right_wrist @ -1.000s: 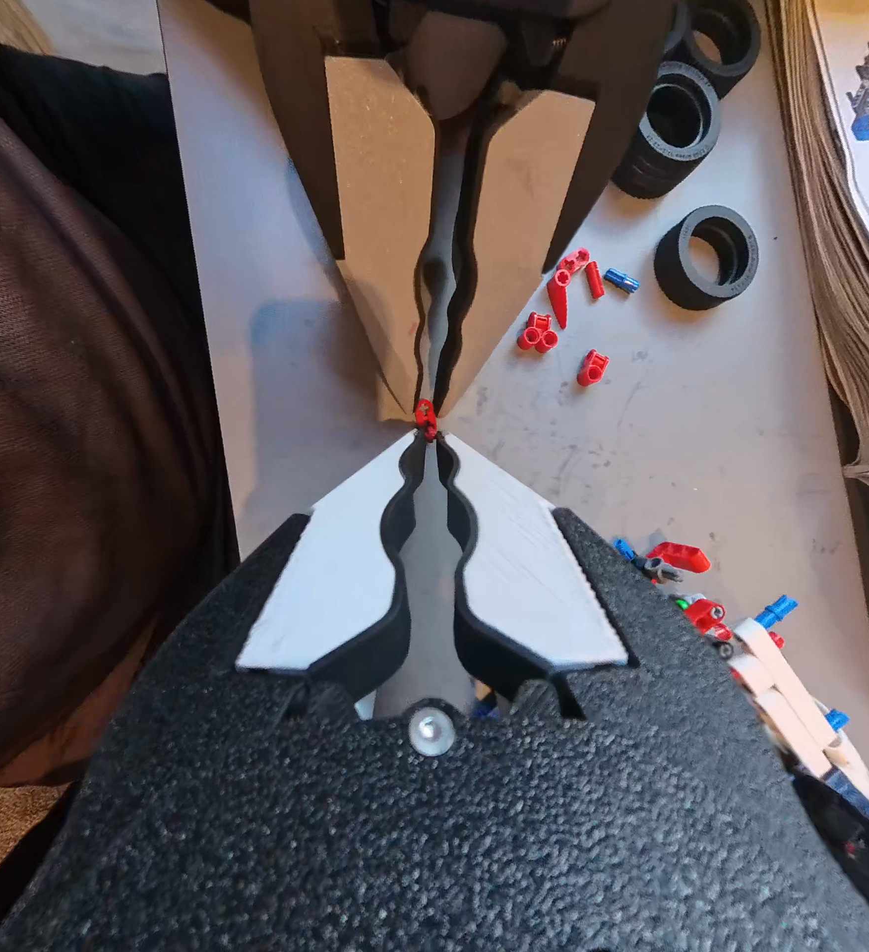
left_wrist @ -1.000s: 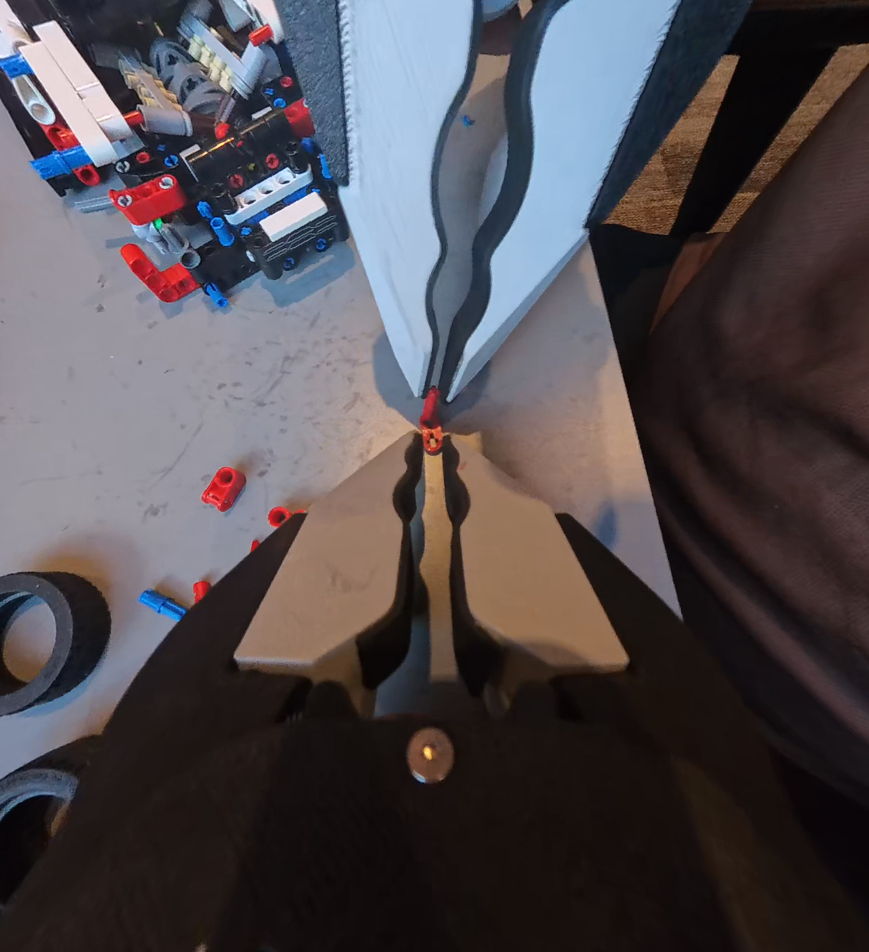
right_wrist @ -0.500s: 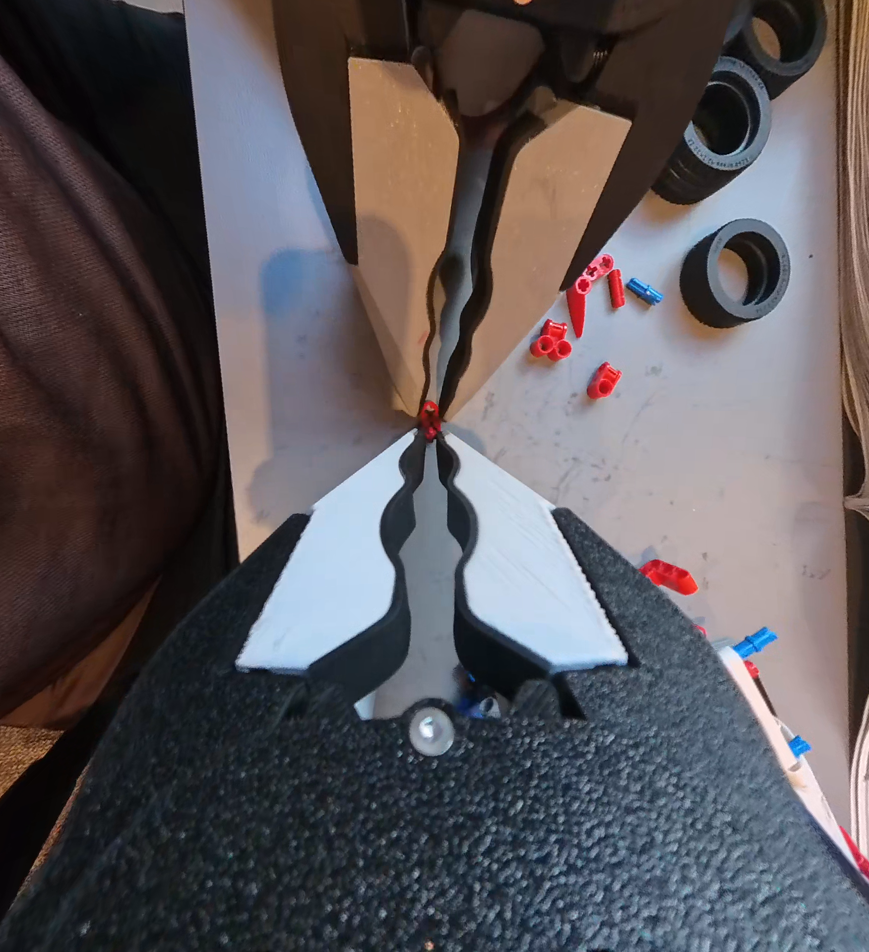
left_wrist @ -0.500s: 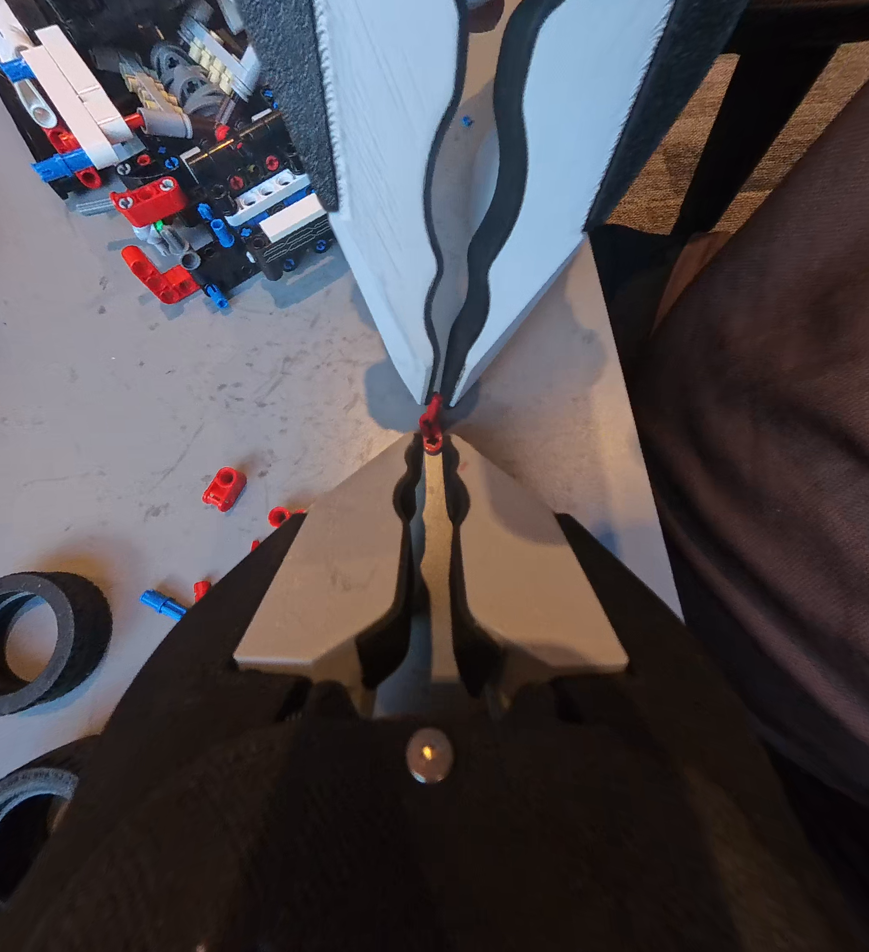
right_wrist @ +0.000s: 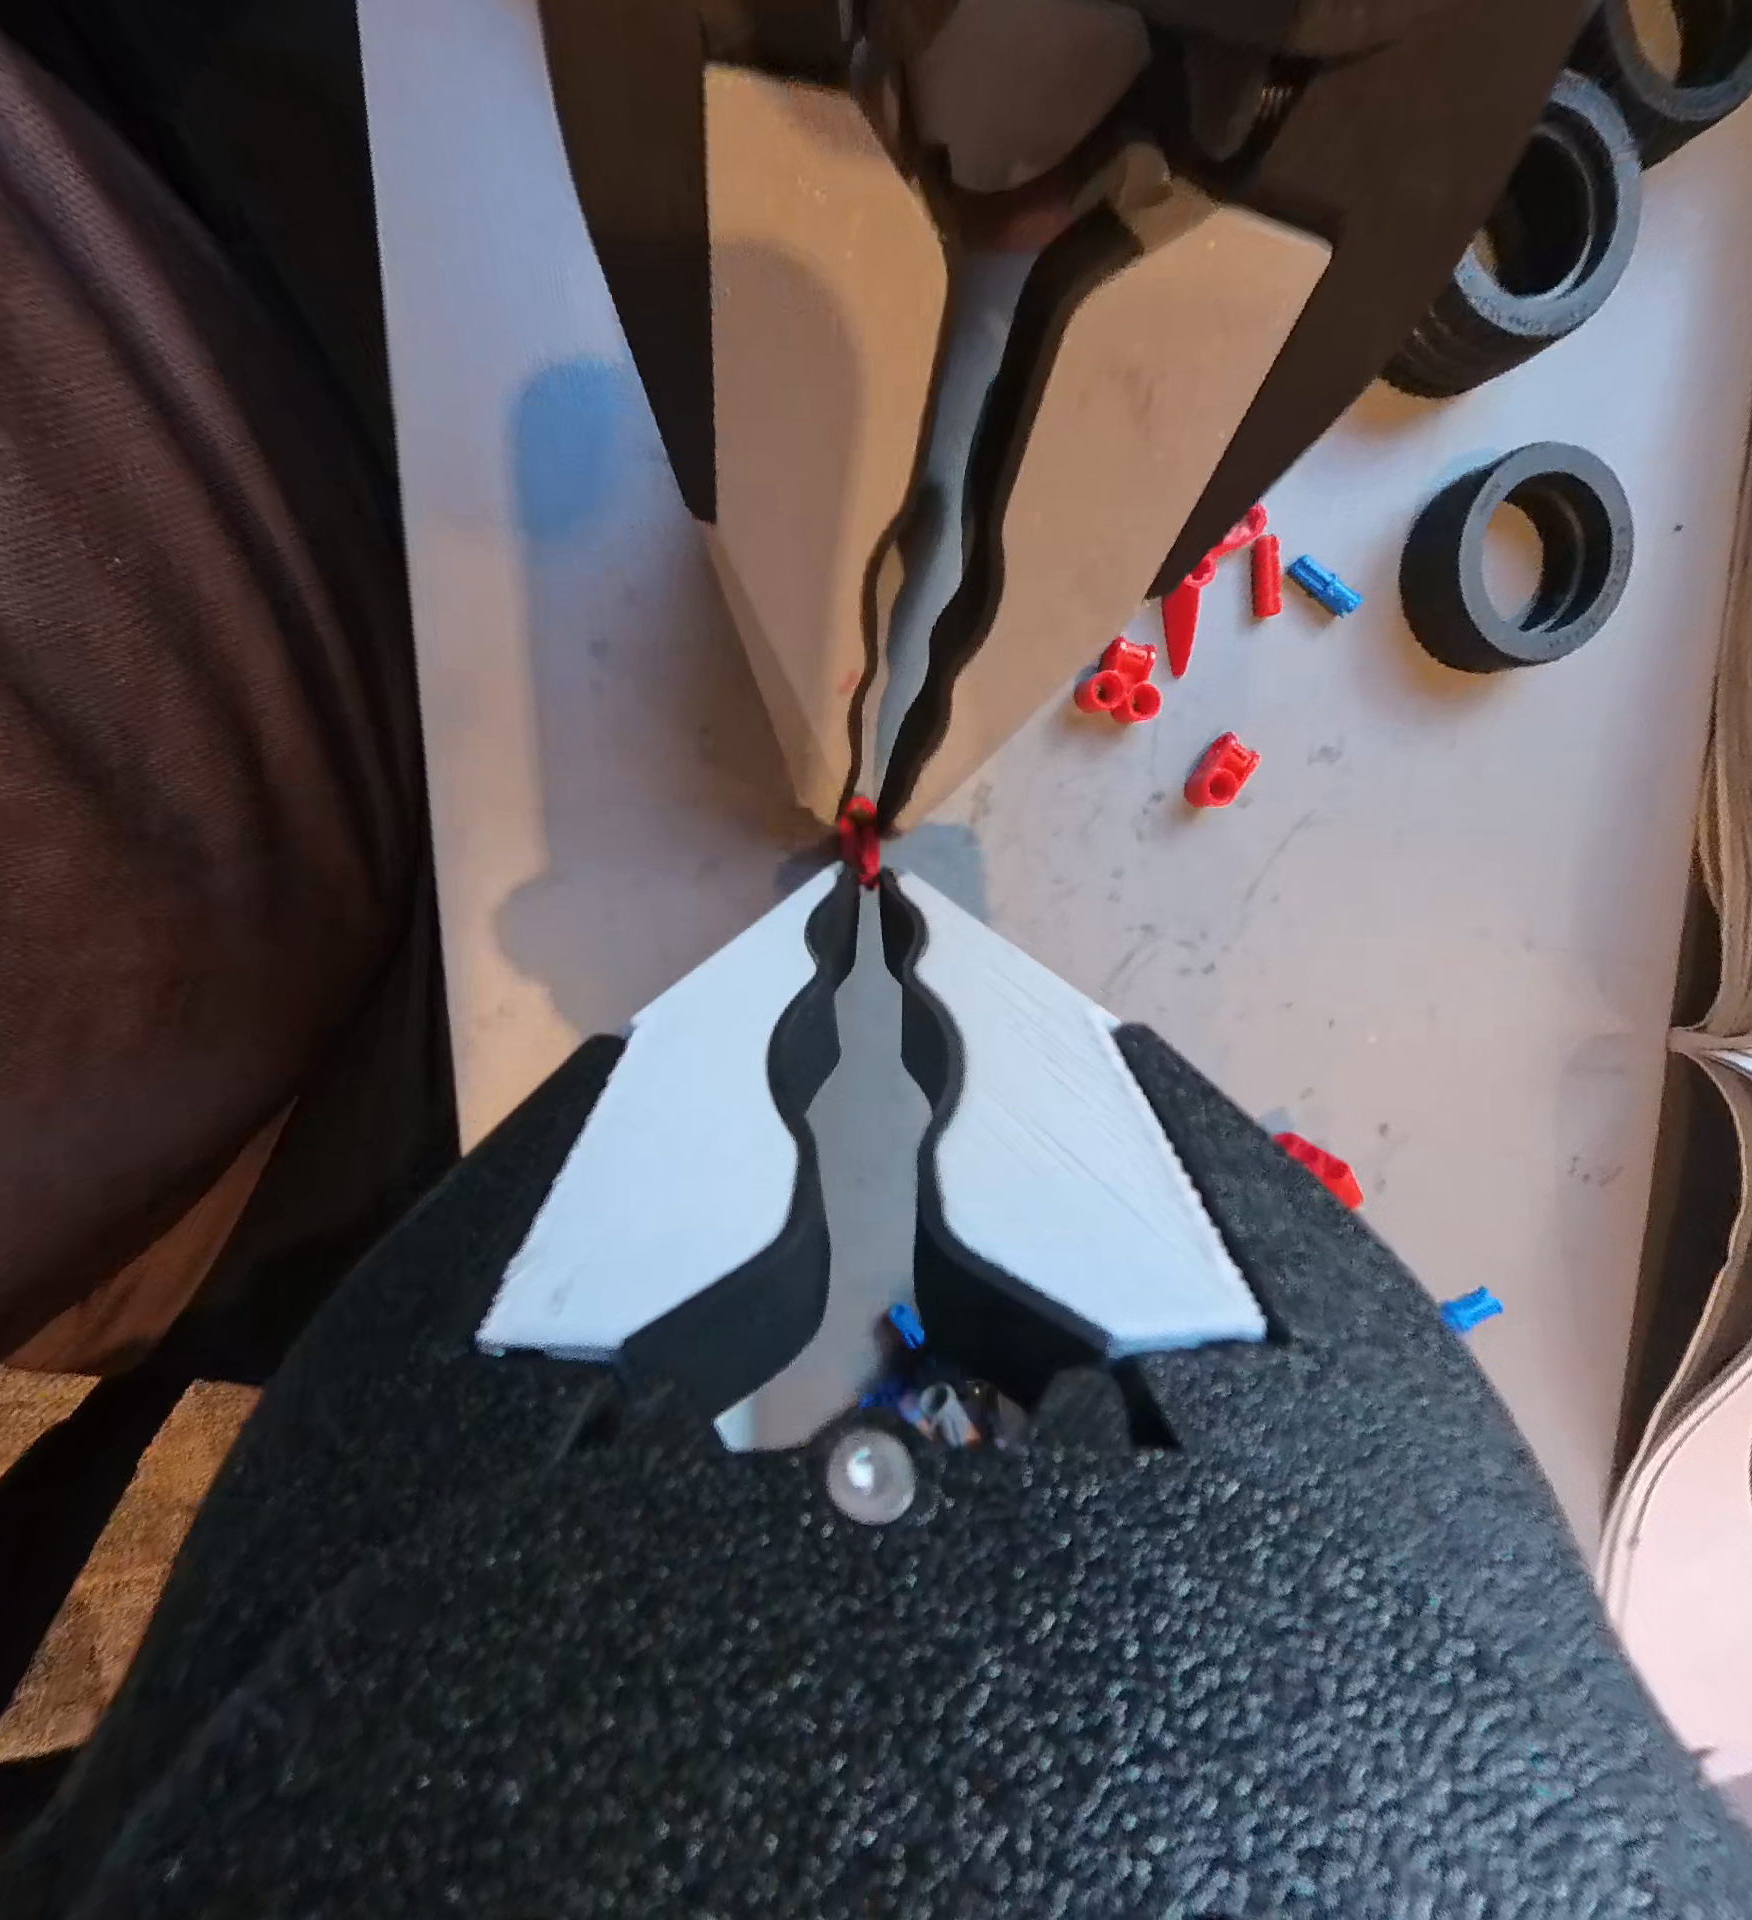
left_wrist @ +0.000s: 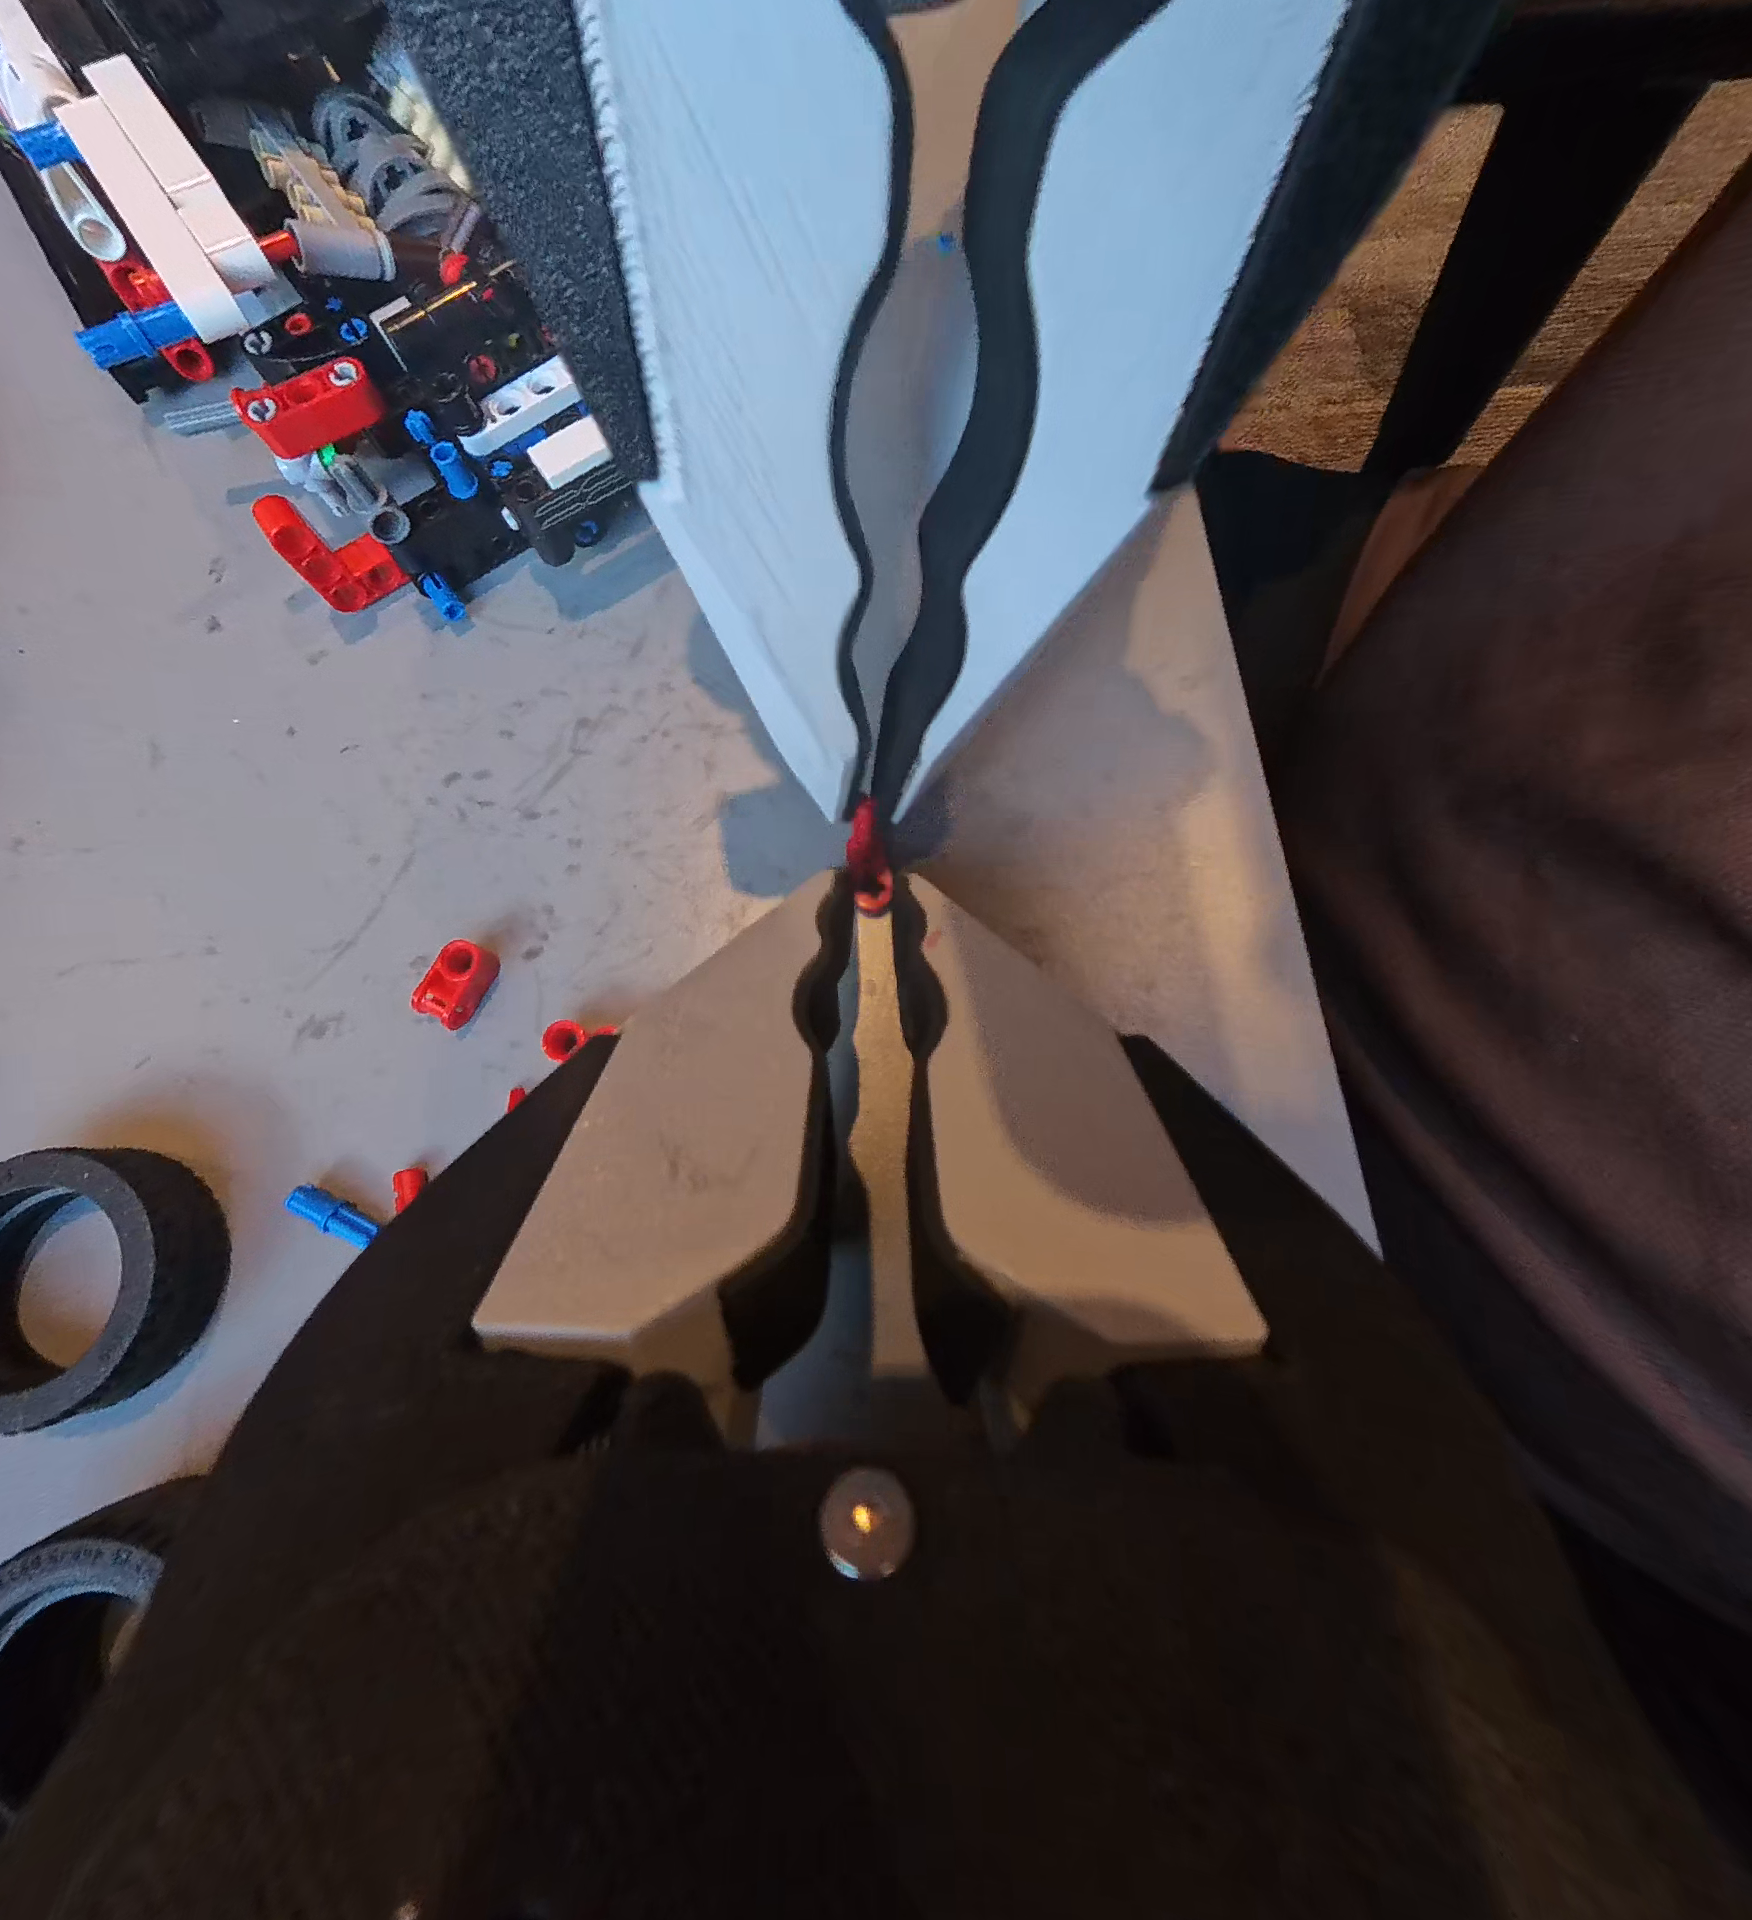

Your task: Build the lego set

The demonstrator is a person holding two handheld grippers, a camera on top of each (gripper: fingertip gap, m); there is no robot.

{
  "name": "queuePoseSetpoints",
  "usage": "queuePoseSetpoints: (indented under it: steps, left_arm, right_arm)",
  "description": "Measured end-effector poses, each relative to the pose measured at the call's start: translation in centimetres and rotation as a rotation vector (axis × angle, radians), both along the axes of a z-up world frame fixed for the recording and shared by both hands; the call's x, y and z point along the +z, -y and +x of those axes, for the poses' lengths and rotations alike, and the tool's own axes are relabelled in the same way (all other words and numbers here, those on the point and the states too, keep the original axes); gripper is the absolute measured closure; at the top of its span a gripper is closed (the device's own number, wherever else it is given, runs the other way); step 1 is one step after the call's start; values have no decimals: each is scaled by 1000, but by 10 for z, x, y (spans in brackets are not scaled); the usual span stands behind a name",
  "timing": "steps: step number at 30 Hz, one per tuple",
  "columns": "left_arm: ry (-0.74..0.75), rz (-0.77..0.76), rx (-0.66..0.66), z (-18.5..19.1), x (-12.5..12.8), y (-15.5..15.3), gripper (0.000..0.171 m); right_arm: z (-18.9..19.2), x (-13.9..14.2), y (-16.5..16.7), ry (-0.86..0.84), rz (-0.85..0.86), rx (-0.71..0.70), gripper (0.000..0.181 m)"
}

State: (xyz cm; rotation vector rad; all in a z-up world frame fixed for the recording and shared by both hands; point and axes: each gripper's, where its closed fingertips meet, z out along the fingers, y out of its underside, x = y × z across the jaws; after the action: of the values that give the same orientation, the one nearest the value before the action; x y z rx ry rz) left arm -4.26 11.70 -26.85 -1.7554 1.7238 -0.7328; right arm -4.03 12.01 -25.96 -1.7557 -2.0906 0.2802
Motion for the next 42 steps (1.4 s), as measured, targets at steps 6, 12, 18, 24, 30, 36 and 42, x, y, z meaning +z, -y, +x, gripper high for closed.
queuePoseSetpoints:
  steps: [6,12,18,24,30,36,42]
  left_arm:
    - [0,-4,4,0,0,-1,168]
    - [0,-3,6,0,0,-1,168]
    - [1,0,12,0,0,-1,168]
    - [2,-2,12,0,0,-1,167]
    - [2,-9,14,0,0,-1,167]
    - [2,-12,15,0,0,-1,168]
    - [2,-11,16,-1,0,-1,168]
  right_arm:
    - [-2,0,0,4,-5,-2,177]
    - [-5,-1,2,25,1,29,177]
    - [-8,-2,3,-4,-19,13,177]
    - [-7,-1,1,-23,-39,-31,177]
    - [-1,-1,-1,-20,-22,-45,177]
    - [0,-2,-1,52,18,15,177]
    - [-2,-5,-1,81,10,23,178]
